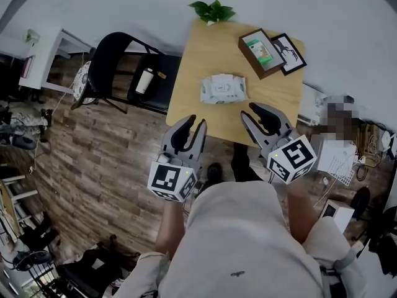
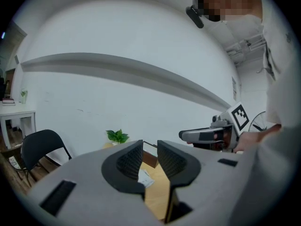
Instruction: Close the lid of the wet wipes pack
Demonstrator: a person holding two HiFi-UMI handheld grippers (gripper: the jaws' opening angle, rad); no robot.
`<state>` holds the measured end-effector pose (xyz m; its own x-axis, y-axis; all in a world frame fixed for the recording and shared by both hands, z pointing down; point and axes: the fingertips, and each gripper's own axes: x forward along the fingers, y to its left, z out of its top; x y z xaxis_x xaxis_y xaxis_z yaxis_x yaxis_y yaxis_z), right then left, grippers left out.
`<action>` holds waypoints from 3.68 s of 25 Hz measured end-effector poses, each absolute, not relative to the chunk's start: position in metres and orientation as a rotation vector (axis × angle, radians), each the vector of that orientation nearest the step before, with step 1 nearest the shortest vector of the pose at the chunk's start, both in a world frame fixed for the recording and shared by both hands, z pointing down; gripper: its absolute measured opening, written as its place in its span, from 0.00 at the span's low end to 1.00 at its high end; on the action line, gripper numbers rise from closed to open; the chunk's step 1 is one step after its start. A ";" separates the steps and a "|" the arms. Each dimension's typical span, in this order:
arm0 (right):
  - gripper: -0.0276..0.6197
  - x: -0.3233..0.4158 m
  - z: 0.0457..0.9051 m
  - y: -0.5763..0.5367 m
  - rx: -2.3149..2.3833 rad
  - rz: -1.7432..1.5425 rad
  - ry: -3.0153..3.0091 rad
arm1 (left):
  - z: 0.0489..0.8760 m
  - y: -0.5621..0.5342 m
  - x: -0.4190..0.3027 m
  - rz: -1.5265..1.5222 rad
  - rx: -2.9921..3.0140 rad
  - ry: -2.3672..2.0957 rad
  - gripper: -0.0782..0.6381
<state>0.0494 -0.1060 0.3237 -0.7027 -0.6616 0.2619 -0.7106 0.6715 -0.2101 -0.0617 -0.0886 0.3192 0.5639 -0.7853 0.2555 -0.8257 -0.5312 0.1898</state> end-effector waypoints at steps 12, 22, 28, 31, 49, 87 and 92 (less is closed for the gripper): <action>0.20 0.056 0.357 -0.165 0.918 0.427 -2.723 | 0.330 -0.118 -0.043 0.234 2.402 -1.472 0.23; 0.20 0.059 0.397 -0.193 0.782 0.422 -2.711 | 0.356 -0.125 -0.021 0.242 2.324 -1.536 0.23; 0.20 0.057 0.419 -0.203 0.727 0.396 -2.688 | 0.367 -0.124 -0.015 0.234 2.291 -1.568 0.23; 0.20 0.053 0.427 -0.203 0.703 0.403 -2.686 | 0.372 -0.122 -0.015 0.230 2.280 -1.572 0.23; 0.21 0.024 0.490 -0.238 0.701 0.374 -2.609 | 0.427 -0.140 -0.027 0.253 2.255 -1.482 0.23; 0.21 -0.002 0.591 -0.292 0.715 0.273 -2.351 | 0.480 -0.179 -0.060 0.301 2.280 -1.291 0.23; 0.17 0.000 0.591 -0.291 0.713 0.262 -2.343 | 0.482 -0.176 -0.060 0.294 2.266 -1.293 0.23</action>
